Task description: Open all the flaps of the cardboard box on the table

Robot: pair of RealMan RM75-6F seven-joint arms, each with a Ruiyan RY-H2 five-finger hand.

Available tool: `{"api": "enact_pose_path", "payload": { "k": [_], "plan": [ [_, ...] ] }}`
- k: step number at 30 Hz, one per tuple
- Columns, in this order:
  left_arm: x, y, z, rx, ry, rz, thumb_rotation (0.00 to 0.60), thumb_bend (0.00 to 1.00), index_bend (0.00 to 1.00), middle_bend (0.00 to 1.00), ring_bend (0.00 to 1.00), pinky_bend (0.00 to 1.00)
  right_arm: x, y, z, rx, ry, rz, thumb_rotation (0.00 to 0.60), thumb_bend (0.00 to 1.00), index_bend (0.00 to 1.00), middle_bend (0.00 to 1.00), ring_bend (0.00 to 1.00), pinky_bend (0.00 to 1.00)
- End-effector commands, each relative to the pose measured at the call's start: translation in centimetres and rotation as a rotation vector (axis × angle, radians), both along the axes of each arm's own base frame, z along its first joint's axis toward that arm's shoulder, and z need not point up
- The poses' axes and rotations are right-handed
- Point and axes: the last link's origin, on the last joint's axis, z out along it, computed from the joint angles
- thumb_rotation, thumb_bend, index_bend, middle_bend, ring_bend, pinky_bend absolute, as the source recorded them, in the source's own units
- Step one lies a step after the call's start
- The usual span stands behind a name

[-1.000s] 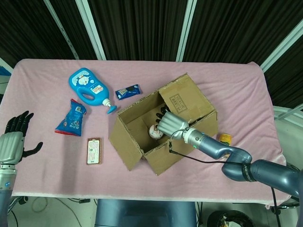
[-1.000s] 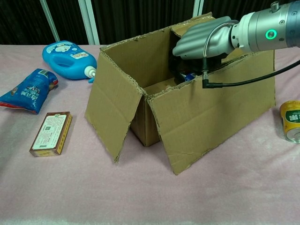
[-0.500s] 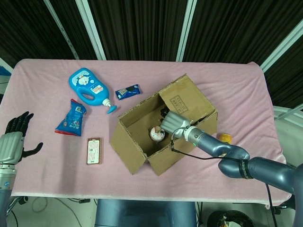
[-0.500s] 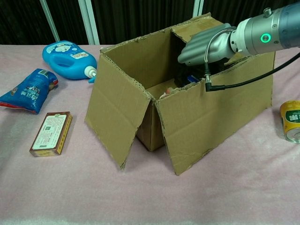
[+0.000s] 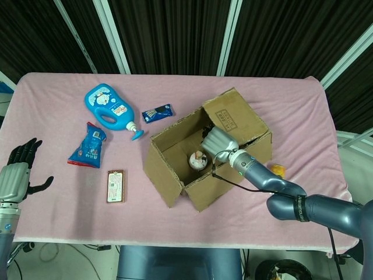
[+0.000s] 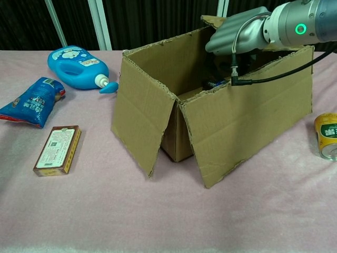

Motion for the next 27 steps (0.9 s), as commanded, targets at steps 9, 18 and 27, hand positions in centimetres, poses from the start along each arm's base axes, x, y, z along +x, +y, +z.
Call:
{"api": "enact_pose_path", "payload": {
  "k": [9, 18, 27],
  "plan": [
    [0.0, -0.1, 0.0, -0.006, -0.008, 0.002, 0.6, 0.24, 0.0, 0.0, 0.0, 0.02, 0.9, 1.3, 2.3, -0.113, 0.019, -0.002, 0.6, 0.8, 0.47, 0.34, 0.19, 0.21],
    [0.1, -0.2, -0.1, -0.017, -0.005, 0.001, 0.6, 0.24, 0.0, 0.0, 0.0, 0.02, 0.7, 1.3, 4.4, -0.212, 0.004, -0.048, 0.6, 0.74, 0.47, 0.34, 0.19, 0.21],
    [0.0, -0.3, 0.0, -0.022, 0.002, 0.006, 0.6, 0.24, 0.0, 0.0, 0.0, 0.02, 0.1, 0.6, 6.0, -0.276, 0.0, -0.097, 0.6, 0.65, 0.43, 0.3, 0.17, 0.21]
  ]
}}
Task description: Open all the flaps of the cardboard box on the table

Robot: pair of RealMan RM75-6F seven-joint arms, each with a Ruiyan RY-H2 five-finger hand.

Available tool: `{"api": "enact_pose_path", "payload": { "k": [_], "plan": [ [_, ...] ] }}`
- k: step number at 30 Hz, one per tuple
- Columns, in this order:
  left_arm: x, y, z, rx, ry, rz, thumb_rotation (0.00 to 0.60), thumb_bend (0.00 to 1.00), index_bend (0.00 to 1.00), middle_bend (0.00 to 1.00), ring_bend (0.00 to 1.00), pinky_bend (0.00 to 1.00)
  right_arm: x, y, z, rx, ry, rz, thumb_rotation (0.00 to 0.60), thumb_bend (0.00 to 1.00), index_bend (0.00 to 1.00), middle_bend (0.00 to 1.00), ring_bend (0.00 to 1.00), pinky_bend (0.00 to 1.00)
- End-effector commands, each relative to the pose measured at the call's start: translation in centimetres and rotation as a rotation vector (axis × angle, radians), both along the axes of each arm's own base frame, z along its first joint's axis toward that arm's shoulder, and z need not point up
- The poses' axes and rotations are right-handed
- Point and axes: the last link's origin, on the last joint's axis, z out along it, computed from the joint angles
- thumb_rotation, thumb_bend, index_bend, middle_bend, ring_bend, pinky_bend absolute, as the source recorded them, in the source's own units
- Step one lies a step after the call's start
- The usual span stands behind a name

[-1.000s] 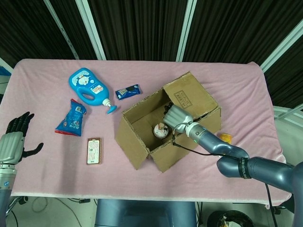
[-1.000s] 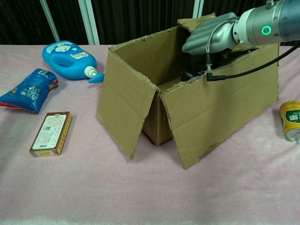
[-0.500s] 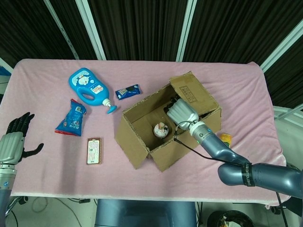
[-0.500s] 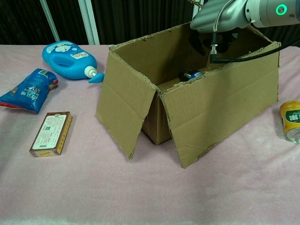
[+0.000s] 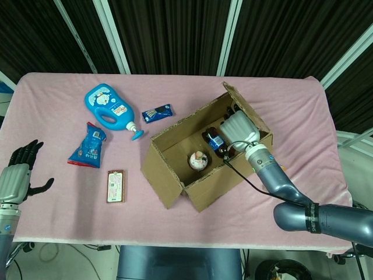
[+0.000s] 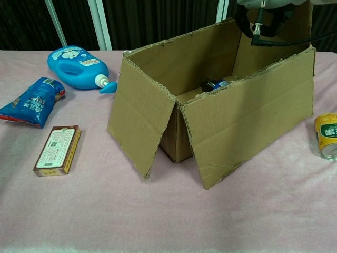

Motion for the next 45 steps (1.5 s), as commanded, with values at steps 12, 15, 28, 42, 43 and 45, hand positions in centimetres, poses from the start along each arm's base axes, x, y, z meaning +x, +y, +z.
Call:
{"api": "enact_pose_path", "payload": {
  "k": [12, 15, 28, 42, 43, 45],
  "plan": [
    [0.0, 0.0, 0.0, 0.004, 0.003, -0.003, 0.6, 0.24, 0.0, 0.0, 0.0, 0.02, -1.0, -1.1, 1.6, -0.074, 0.004, -0.031, 0.6, 0.61, 0.35, 0.25, 0.16, 0.21],
    [0.0, 0.0, 0.0, 0.005, 0.003, -0.001, 0.6, 0.24, 0.0, 0.0, 0.0, 0.02, -1.5, -1.6, 2.2, -0.103, -0.005, -0.054, 0.6, 0.61, 0.34, 0.24, 0.16, 0.21],
    [0.0, 0.0, 0.0, 0.008, 0.003, -0.001, 0.6, 0.24, 0.0, 0.0, 0.0, 0.02, -5.6, -3.3, 5.3, -0.221, -0.013, -0.206, 0.6, 0.61, 0.31, 0.22, 0.16, 0.21],
    [0.0, 0.0, 0.0, 0.009, 0.035, -0.008, 0.6, 0.24, 0.0, 0.0, 0.0, 0.02, -9.4, -1.5, 6.8, -0.253, -0.134, -0.334, 0.6, 0.59, 0.23, 0.22, 0.15, 0.21],
    [-0.1, 0.0, 0.0, 0.008, 0.053, -0.007, 0.6, 0.24, 0.0, 0.0, 0.0, 0.02, -9.6, -0.3, 7.3, -0.269, -0.22, -0.321, 0.6, 0.58, 0.22, 0.21, 0.15, 0.21],
    [-0.2, 0.0, -0.1, 0.01, 0.077, -0.006, 0.6, 0.24, 0.0, 0.0, 0.0, 0.02, -10.4, 2.1, 7.9, -0.287, -0.3, -0.288, 0.6, 0.54, 0.18, 0.2, 0.14, 0.21]
  ]
}}
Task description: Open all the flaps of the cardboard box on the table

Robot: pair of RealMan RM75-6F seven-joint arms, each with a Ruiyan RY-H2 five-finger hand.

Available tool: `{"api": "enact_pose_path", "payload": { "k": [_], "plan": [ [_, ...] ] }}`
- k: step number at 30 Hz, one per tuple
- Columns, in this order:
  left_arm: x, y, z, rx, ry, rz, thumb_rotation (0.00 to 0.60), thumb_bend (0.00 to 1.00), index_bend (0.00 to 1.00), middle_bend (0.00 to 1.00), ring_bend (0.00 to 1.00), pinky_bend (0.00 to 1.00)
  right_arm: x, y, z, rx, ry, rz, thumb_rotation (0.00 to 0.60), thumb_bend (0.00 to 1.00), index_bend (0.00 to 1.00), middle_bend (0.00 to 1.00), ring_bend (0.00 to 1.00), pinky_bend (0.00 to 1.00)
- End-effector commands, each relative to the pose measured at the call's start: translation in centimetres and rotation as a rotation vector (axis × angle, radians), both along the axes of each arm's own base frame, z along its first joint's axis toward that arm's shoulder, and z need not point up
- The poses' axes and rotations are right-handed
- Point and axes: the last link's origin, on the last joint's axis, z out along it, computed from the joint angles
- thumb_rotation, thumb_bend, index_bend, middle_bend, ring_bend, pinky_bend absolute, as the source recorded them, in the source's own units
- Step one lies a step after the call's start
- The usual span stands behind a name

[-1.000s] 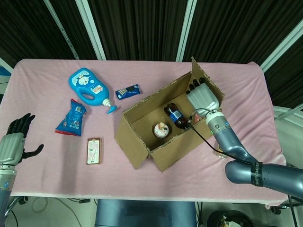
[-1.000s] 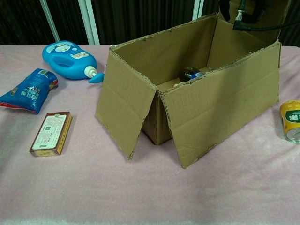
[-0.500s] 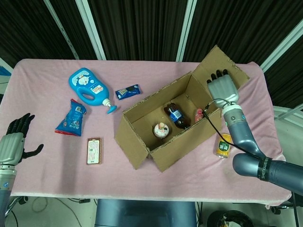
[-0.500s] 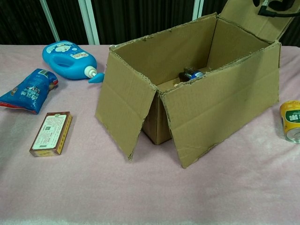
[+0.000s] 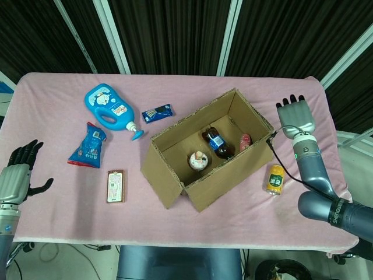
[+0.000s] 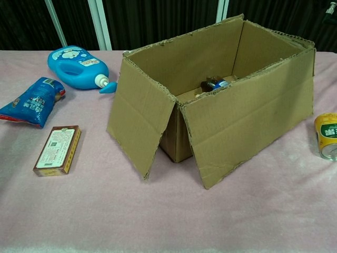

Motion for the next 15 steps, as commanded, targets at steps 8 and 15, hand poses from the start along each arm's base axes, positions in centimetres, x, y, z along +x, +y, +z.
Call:
{"api": "enact_pose_path", "payload": {
  "k": [8, 15],
  "plan": [
    [-0.3, -0.2, -0.1, 0.001, 0.103, 0.01, 0.6, 0.17, 0.0, 0.0, 0.0, 0.0, -4.5, 10.0, 2.4, -0.147, -0.306, 0.106, 0.6, 0.35, 0.0, 0.02, 0.0, 0.21],
    [-0.2, -0.8, -0.2, 0.013, 0.157, -0.019, 0.6, 0.17, 0.0, 0.0, 0.0, 0.0, -9.1, 17.7, 3.1, -0.2, -0.389, 0.118, 0.6, 0.31, 0.0, 0.0, 0.0, 0.21]
  ]
}}
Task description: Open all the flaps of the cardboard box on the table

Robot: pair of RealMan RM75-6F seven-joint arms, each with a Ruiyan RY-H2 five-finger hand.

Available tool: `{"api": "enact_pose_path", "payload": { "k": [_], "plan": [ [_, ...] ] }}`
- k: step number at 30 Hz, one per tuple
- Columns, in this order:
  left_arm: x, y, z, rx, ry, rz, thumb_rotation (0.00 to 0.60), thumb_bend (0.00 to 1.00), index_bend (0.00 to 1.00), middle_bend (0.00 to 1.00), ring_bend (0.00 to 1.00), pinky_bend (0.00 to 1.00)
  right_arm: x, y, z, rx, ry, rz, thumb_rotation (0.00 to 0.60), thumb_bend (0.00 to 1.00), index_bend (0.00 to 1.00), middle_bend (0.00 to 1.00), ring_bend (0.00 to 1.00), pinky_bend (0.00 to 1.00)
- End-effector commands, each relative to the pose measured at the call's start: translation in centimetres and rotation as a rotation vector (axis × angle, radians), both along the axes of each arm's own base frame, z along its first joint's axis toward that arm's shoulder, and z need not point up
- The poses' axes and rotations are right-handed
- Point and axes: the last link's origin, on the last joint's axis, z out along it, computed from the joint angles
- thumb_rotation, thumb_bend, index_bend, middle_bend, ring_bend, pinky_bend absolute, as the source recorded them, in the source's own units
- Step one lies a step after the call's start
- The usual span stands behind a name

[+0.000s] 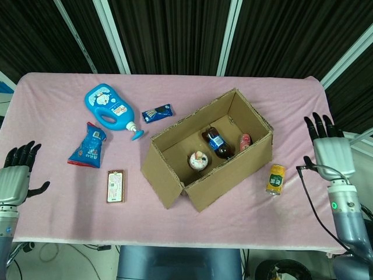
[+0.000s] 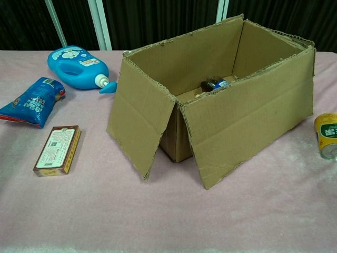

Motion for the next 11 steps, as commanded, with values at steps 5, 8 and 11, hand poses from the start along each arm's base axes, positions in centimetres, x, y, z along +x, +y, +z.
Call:
{"api": "enact_pose_path", "payload": {
  "k": [5, 8, 11],
  "plan": [
    [0.3, -0.6, -0.6, -0.019, 0.008, -0.039, 0.6, 0.17, 0.0, 0.0, 0.0, 0.0, -5.3, 7.9, -0.4, -0.019, -0.053, 0.024, 0.581, 0.31, 0.0, 0.0, 0.0, 0.21],
    [0.5, -0.8, -0.7, -0.027, 0.015, -0.062, 0.6, 0.17, 0.0, 0.0, 0.0, 0.0, -7.5, 10.0, -1.2, -0.03, -0.055, 0.025, 0.565, 0.3, 0.0, 0.0, 0.0, 0.21],
    [0.6, -0.8, -0.9, -0.033, 0.014, -0.073, 0.6, 0.17, 0.0, 0.0, 0.0, 0.0, -8.1, 9.8, -1.1, -0.051, -0.086, 0.041, 0.577, 0.3, 0.0, 0.0, 0.0, 0.21]
  ]
}}
